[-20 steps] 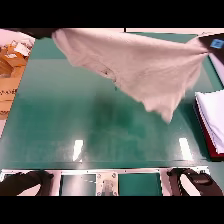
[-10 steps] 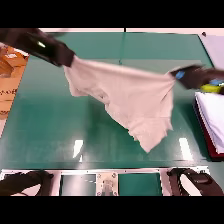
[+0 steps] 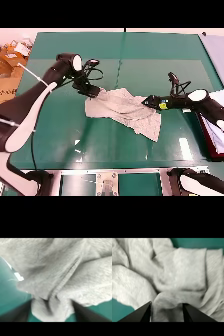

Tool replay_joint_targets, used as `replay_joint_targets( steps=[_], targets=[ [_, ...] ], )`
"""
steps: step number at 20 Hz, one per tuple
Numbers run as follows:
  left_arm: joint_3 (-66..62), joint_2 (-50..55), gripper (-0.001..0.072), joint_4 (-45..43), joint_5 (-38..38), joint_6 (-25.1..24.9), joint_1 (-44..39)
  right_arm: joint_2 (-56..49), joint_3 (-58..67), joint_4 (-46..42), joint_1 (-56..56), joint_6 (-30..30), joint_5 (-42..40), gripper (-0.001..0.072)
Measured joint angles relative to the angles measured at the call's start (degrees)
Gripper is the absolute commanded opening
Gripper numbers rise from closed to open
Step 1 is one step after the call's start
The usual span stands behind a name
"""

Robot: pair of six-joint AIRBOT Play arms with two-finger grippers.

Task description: Fold the shirts.

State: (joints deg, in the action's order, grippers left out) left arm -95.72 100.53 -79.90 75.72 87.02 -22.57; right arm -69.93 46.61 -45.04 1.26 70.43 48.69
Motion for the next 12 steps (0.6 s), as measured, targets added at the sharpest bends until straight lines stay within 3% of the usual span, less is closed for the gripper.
replay_joint_targets(
  steps=[6,12],
  targets=[
    [-9.7,1.4,0.071,1.5,14.4,0.6,4.7,-1.3,6.8,-3.4,9.6,-0.3,10.4,0.0452],
    [-5.5,-0.7,0.071,6.7,18.3,-1.7,5.9,-0.3,0.3,-6.5,20.2,1.6,15.5,0.0451]
  ],
)
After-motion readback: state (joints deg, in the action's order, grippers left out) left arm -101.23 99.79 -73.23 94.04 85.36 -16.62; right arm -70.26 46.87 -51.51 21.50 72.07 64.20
